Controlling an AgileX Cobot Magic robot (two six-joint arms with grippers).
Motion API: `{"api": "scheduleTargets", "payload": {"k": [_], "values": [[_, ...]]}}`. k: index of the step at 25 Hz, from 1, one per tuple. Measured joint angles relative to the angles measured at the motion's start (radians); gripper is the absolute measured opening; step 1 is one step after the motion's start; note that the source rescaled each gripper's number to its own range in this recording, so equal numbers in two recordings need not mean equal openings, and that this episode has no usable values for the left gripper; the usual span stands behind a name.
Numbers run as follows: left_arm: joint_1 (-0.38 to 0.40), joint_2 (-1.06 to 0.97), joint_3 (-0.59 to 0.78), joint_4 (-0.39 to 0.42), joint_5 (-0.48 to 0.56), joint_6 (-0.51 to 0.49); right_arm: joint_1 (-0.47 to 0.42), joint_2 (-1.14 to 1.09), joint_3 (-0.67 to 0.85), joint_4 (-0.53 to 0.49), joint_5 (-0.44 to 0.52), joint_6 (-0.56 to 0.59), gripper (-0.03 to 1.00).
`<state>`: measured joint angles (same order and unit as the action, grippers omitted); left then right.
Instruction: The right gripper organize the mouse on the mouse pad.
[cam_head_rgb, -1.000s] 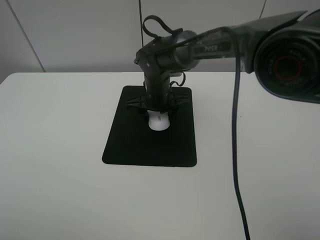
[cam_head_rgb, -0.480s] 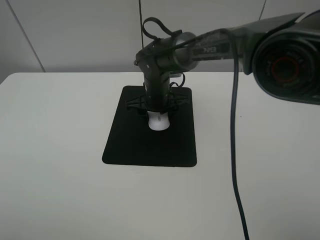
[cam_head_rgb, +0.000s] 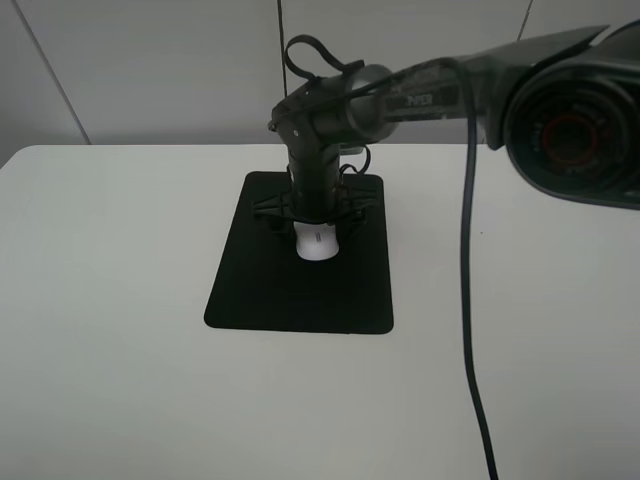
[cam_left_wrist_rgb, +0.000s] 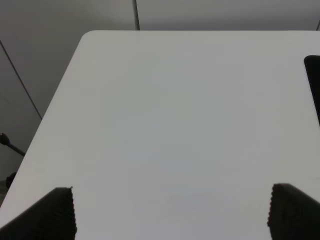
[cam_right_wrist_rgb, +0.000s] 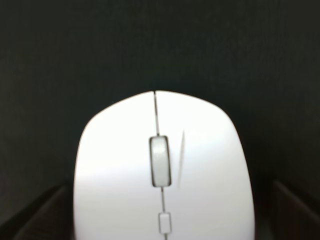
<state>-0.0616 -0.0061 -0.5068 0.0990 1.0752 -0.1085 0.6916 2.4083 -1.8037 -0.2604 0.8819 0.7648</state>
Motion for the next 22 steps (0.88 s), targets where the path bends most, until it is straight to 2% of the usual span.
{"api": "scheduleTargets", "payload": {"k": [9,13,22], "values": [[0.000,0.000,0.000,0.000,0.000,0.000,0.000,-0.110,0.000,-0.002,-0.015,-0.001,0.87],[0.000,0.000,0.000,0.000,0.000,0.000,0.000,-0.180,0.000,0.008,-0.005,-0.048,0.87],[0.000,0.000,0.000,0.000,0.000,0.000,-0.051,-0.210,0.000,0.074,0.129,-0.201,0.87]]}}
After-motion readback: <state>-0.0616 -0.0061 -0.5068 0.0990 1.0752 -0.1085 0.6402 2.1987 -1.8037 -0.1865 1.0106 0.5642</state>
